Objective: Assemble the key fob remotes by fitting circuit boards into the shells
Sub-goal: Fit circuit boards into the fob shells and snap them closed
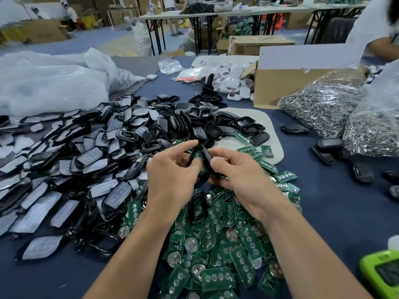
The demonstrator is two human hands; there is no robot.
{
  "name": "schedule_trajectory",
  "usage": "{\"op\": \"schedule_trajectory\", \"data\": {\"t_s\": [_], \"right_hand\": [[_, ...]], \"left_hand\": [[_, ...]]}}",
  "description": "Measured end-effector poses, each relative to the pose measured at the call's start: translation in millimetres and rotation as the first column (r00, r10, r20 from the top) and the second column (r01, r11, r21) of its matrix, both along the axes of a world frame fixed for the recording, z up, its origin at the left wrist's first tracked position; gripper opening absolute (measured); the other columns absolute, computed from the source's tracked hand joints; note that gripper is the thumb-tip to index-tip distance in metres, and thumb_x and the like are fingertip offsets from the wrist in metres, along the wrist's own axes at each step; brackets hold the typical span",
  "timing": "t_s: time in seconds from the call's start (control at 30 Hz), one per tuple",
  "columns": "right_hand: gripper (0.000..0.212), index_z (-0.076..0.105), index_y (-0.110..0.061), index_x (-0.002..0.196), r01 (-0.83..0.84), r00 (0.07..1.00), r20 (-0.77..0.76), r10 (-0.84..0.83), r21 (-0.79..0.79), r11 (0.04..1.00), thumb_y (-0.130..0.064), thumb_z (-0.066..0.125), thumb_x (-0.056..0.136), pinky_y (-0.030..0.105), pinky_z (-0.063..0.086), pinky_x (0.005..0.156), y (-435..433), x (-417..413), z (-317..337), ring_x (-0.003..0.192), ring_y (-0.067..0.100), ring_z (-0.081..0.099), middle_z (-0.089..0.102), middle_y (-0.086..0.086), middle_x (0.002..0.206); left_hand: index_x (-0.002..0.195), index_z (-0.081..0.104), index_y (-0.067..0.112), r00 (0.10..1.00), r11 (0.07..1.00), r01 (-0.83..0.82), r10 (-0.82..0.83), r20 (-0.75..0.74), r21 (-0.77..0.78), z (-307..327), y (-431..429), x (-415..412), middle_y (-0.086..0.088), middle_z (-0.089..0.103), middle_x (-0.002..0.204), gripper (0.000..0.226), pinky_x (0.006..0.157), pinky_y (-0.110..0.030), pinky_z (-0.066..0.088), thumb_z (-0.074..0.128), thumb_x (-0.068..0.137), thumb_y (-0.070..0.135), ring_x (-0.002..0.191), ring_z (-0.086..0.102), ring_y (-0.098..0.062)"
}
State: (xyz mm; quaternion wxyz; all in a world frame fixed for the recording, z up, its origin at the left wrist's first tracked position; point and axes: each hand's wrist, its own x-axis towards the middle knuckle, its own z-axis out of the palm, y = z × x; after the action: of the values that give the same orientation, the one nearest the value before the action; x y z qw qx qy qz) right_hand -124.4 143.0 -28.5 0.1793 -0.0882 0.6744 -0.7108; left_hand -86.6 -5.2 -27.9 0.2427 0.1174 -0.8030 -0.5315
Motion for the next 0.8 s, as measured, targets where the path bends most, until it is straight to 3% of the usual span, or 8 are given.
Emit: {"op": "schedule_trajectory", "data": {"t_s": [0.13, 0.23, 0.3, 0.4, 0.53, 0.67, 0.8], "right_hand": [[0.026, 0.071, -0.018, 0.127, 0.017, 0.999, -0.04, -0.014, 0.075, 0.997, -0.012, 0.059, 0.104, 0.046, 0.061, 0.095, -0.2, 0.3, -2.3, 0.098, 0.03, 0.076, 0.078, 0.009, 0.109], [0.023, 0.073, -0.032, 0.116, 0.048, 0.994, -0.101, -0.035, 0.136, 0.99, -0.017, 0.064, 0.101, 0.031, 0.06, 0.089, 2.2, -0.6, -2.2, 0.099, 0.009, 0.074, 0.079, -0.008, 0.105], [0.023, 0.073, -0.036, 0.11, 0.06, 0.99, -0.136, -0.04, 0.145, 0.988, -0.016, 0.066, 0.1, 0.022, 0.058, 0.083, 3.5, -0.2, -0.6, 0.096, 0.001, 0.073, 0.079, -0.016, 0.101], [0.027, 0.075, -0.035, 0.107, 0.087, 0.98, -0.191, -0.057, 0.153, 0.984, -0.01, 0.067, 0.097, 0.018, 0.057, 0.085, 5.0, -0.2, -0.5, 0.097, -0.002, 0.072, 0.079, -0.019, 0.101], [0.03, 0.076, -0.026, 0.12, 0.084, 0.979, -0.196, -0.05, 0.168, 0.982, -0.011, 0.069, 0.095, 0.027, 0.057, 0.095, 8.1, -2.5, -0.7, 0.102, 0.0, 0.072, 0.079, -0.014, 0.107], [0.031, 0.078, -0.03, 0.109, 0.014, 0.975, -0.221, 0.025, 0.175, 0.985, -0.006, 0.068, 0.094, 0.016, 0.056, 0.084, 11.4, -2.1, 1.6, 0.098, 0.002, 0.074, 0.08, -0.015, 0.1], [0.048, 0.078, -0.025, 0.117, 0.032, 0.966, -0.257, 0.031, 0.236, 0.971, 0.006, 0.072, 0.081, 0.031, 0.057, 0.099, 13.1, -1.2, 3.8, 0.104, 0.003, 0.073, 0.08, -0.011, 0.106]], "left_hand": [[0.105, 0.077, 0.054, 1.0, 0.998, 0.025, -0.026, 0.017, 0.051, -1.2, 0.2, 0.6, 0.017, 0.074, 0.081, 0.044, 0.063, -0.025, 0.063, 0.085, 0.083, 0.016, 0.064, 0.075, -0.02], [0.108, 0.08, 0.047, 0.995, 0.983, 0.078, -0.087, 0.047, 0.169, -0.6, -0.2, -0.6, 0.009, 0.076, 0.082, 0.041, 0.061, -0.02, 0.061, 0.087, 0.082, 0.015, 0.062, 0.076, -0.016], [0.111, 0.081, 0.039, 0.985, 0.952, 0.14, -0.163, 0.064, 0.271, 0.0, 0.9, -2.6, 0.003, 0.078, 0.086, 0.036, 0.068, -0.027, 0.064, 0.084, 0.087, 0.012, 0.067, 0.077, -0.015], [0.11, 0.08, 0.034, 0.964, 0.894, 0.219, -0.26, 0.054, 0.391, 0.5, 1.8, -3.8, 0.0, 0.08, 0.084, 0.035, 0.072, -0.031, 0.066, 0.077, 0.092, 0.004, 0.074, 0.078, -0.013], [0.115, 0.078, 0.029, 0.953, 0.873, 0.25, -0.299, 0.053, 0.418, 0.8, -0.1, -4.0, -0.004, 0.082, 0.093, 0.039, 0.072, -0.029, 0.065, 0.082, 0.086, 0.003, 0.082, 0.08, -0.02], [0.105, 0.08, 0.024, 0.957, 0.877, 0.241, -0.286, 0.049, 0.416, 1.3, -3.2, -3.3, -0.002, 0.082, 0.094, 0.035, 0.074, -0.028, 0.065, 0.087, 0.079, 0.001, 0.087, 0.08, -0.021], [0.097, 0.081, 0.023, 0.966, 0.891, 0.23, -0.258, 0.019, 0.391, 1.7, -1.5, -1.7, -0.002, 0.082, 0.091, 0.039, 0.072, -0.022, 0.061, 0.088, 0.074, -0.007, 0.087, 0.08, -0.018]]}}
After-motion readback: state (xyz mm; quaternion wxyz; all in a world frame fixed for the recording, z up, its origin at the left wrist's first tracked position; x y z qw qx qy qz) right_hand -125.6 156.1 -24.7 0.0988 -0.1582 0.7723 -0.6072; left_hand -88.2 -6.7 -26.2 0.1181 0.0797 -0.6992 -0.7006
